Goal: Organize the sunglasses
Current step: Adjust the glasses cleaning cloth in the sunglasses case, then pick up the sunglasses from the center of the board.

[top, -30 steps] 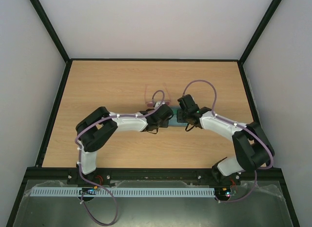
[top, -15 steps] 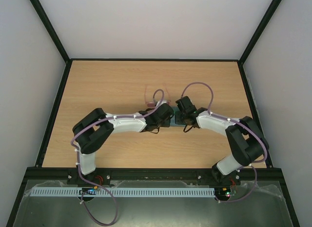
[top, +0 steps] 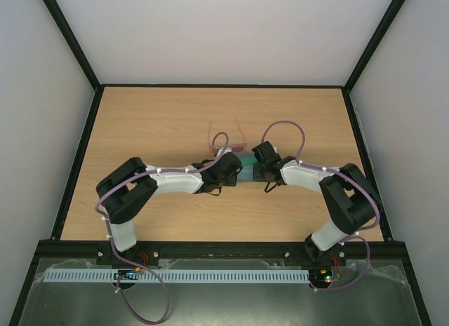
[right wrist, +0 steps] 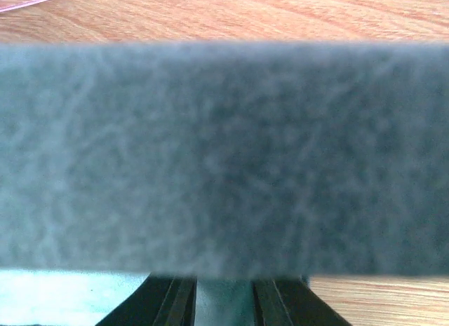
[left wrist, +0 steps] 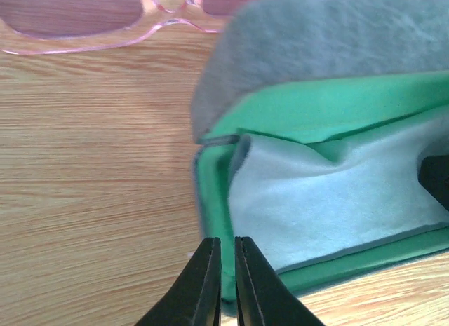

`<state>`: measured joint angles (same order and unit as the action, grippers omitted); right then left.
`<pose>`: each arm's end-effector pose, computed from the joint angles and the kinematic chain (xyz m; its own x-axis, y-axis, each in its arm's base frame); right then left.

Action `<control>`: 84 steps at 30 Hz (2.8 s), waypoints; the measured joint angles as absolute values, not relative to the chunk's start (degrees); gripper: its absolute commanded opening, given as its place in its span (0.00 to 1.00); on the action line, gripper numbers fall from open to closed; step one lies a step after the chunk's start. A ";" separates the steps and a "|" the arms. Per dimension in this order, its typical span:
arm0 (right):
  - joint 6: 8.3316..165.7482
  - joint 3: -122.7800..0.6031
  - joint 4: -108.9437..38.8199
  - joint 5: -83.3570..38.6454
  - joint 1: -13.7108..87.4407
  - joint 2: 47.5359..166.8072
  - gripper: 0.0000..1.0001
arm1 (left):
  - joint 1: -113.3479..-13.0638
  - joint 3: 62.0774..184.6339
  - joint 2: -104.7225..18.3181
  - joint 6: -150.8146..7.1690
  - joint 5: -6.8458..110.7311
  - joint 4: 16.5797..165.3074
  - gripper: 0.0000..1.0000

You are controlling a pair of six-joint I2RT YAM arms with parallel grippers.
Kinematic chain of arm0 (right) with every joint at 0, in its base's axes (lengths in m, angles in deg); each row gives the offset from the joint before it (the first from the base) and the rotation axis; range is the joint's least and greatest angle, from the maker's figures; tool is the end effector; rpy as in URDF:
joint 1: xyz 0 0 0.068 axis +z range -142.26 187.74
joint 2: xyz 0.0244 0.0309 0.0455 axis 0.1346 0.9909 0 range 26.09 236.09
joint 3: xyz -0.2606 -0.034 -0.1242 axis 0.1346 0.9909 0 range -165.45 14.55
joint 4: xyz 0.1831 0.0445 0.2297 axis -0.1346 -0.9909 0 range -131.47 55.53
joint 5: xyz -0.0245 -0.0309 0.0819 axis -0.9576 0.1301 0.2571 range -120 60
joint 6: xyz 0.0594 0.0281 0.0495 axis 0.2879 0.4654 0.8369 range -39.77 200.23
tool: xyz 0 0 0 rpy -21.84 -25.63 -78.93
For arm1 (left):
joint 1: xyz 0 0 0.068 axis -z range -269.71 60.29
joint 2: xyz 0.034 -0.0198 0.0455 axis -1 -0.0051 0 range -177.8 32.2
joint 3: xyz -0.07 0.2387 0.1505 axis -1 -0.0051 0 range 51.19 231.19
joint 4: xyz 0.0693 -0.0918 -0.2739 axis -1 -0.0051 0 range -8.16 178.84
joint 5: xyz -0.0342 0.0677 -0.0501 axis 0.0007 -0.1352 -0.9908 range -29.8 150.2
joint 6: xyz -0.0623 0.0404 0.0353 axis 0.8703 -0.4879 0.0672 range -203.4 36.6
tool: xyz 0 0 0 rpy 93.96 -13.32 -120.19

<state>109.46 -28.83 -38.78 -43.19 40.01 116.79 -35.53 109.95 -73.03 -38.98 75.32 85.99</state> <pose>0.3034 0.1723 0.1161 -0.7739 0.0735 -0.6291 -0.0255 0.9888 0.1469 0.2643 -0.3341 0.1139 -0.7953 -0.0528 -0.6040 0.1773 0.9324 -0.3150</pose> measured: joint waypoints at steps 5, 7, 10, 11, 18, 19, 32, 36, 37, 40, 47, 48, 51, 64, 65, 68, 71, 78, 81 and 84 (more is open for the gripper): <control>109.81 -28.83 -38.81 -44.63 40.05 116.96 0.24 | -37.50 106.60 -70.16 -38.98 75.23 87.28 0.10; 109.98 -28.72 -38.81 -45.13 40.05 116.96 0.25 | -38.51 104.92 -68.59 -38.98 75.23 87.32 0.10; 110.18 -28.28 -38.81 -45.83 40.08 116.68 0.25 | -40.04 102.91 -65.66 -39.04 75.23 87.23 0.10; 110.27 -28.00 -38.87 -46.14 40.08 116.33 0.25 | -40.58 102.47 -64.50 -39.07 75.23 87.21 0.10; 110.55 -26.29 -41.45 -47.49 40.08 111.74 0.28 | -43.55 100.00 -58.34 -39.35 75.16 87.56 0.11; 110.55 -26.29 -41.87 -47.47 40.08 110.88 0.29 | -44.10 99.74 -57.84 -39.46 75.10 87.54 0.11; 108.45 -35.50 -48.29 -43.45 40.03 96.15 0.53 | -51.14 101.95 -57.99 -40.95 73.48 87.91 0.62; 106.44 -45.64 -48.40 -41.13 39.38 105.33 0.61 | -52.43 102.34 -58.40 -41.38 73.50 88.02 0.84; 105.98 -47.95 -48.33 -40.48 39.20 108.15 0.62 | -52.76 102.30 -58.38 -41.10 73.53 88.09 0.95; 103.95 -56.96 -49.01 -38.73 38.50 119.10 0.64 | -53.28 101.49 -57.40 -41.14 73.53 88.11 1.00; 99.95 -76.06 -54.17 -37.72 37.04 141.92 0.65 | -53.72 99.11 -53.14 -41.08 73.18 87.89 0.99; 99.65 -78.40 -54.80 -37.92 36.95 144.54 0.65 | -53.76 98.98 -52.74 -41.23 73.07 87.89 0.99; 99.27 -82.42 -56.97 -38.62 36.84 149.57 0.65 | -53.96 98.47 -51.91 -41.58 72.63 87.95 1.00; 98.77 -82.79 -62.63 -38.93 36.84 152.13 0.51 | -55.09 96.70 -51.52 -42.34 70.64 88.72 0.99; 98.68 -82.79 -62.69 -38.88 36.84 152.33 0.49 | -55.12 96.70 -51.52 -42.34 70.44 88.92 0.99; 98.62 -82.82 -62.85 -38.75 36.84 153.35 0.44 | -55.14 96.53 -51.52 -42.32 70.25 89.44 0.99; 98.55 -83.60 -62.80 -38.68 36.84 154.29 0.39 | -55.14 96.31 -51.52 -42.32 70.23 89.44 0.99; 98.60 -84.91 -62.91 -38.60 36.84 155.10 0.15 | -55.34 96.14 -51.52 -42.34 70.14 89.46 0.99; 98.68 -85.09 -62.89 -38.55 36.84 155.12 0.07 | -55.53 96.14 -51.48 -42.37 70.03 89.44 0.99; 98.86 -85.26 -62.87 -38.38 36.84 155.10 0.03 | -55.95 96.09 -51.10 -42.45 69.98 89.38 0.99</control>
